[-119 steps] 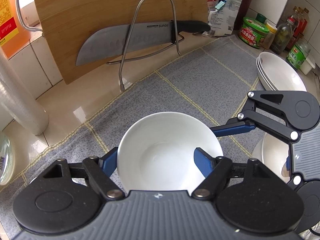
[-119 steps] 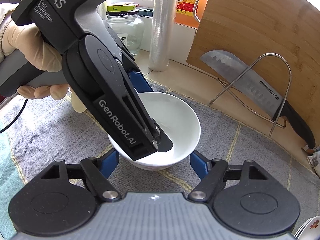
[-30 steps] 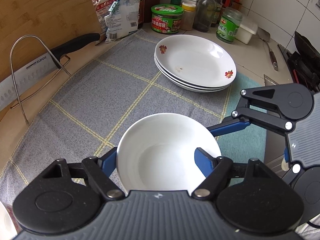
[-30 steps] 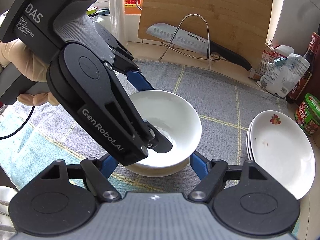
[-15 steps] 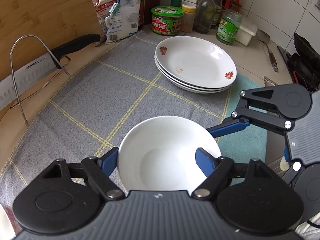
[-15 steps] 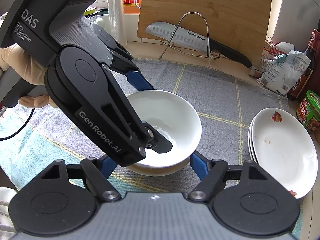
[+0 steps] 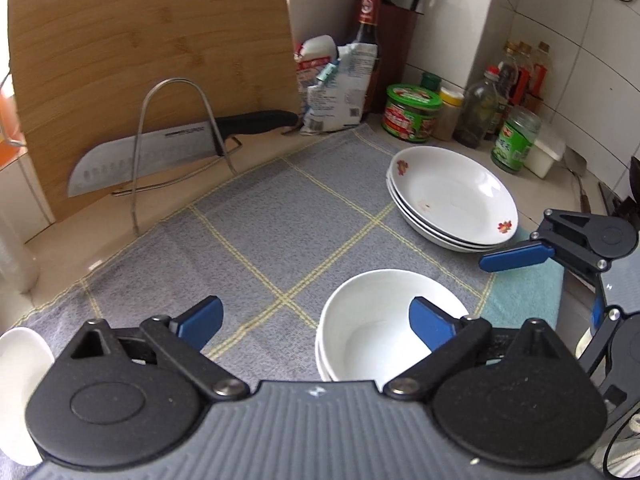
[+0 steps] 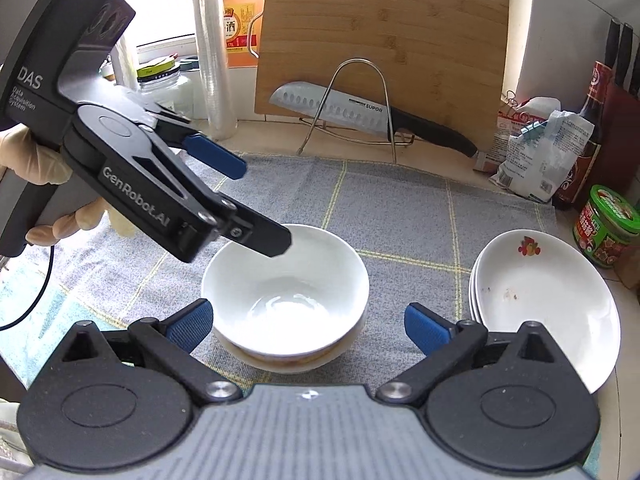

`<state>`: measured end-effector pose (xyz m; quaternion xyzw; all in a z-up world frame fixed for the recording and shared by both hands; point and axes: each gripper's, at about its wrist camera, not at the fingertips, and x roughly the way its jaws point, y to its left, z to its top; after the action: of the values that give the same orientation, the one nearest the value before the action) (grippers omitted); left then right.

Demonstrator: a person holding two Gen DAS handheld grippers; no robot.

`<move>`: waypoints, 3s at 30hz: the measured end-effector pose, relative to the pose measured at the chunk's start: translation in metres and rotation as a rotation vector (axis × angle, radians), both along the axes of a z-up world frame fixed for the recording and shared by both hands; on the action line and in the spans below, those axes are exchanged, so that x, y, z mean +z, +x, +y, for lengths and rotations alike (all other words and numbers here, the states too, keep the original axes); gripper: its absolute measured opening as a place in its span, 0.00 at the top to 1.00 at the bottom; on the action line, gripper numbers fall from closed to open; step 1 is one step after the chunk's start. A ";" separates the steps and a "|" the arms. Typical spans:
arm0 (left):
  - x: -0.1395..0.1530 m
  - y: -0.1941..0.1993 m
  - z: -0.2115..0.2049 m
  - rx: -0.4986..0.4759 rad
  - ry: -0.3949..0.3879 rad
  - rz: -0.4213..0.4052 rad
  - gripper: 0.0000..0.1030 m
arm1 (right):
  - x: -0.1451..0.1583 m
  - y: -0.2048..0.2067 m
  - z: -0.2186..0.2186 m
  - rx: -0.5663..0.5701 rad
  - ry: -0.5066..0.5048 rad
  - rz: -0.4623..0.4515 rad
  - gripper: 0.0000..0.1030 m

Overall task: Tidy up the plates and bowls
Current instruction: 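Set the nested bowls beside the plate stack and open the right gripper, then move the right gripper to another pink-flowered white bowl, then close the right gripper on the pink-flowered bowl's rim and lift it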

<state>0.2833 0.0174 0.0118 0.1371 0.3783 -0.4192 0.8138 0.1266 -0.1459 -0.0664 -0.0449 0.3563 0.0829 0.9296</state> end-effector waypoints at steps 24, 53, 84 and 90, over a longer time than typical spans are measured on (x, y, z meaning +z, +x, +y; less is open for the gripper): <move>-0.048 -0.043 0.124 0.563 0.128 -0.033 0.04 | 0.018 0.032 0.004 0.119 -0.025 -0.074 0.00; -0.096 0.030 0.181 0.484 0.010 -0.152 0.00 | 0.016 0.111 0.169 0.187 -0.244 0.032 0.00; -0.081 0.045 0.192 0.461 -0.106 -0.231 0.11 | -0.005 0.224 0.224 0.395 -0.140 0.192 0.11; -0.081 0.046 0.190 0.460 -0.106 -0.228 0.11 | -0.009 0.239 0.234 0.422 -0.135 0.211 0.30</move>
<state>0.3293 0.2079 -0.0690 0.0510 0.2827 -0.2245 0.9312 0.3651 0.0879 -0.0753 -0.1717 0.4390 0.2555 0.8441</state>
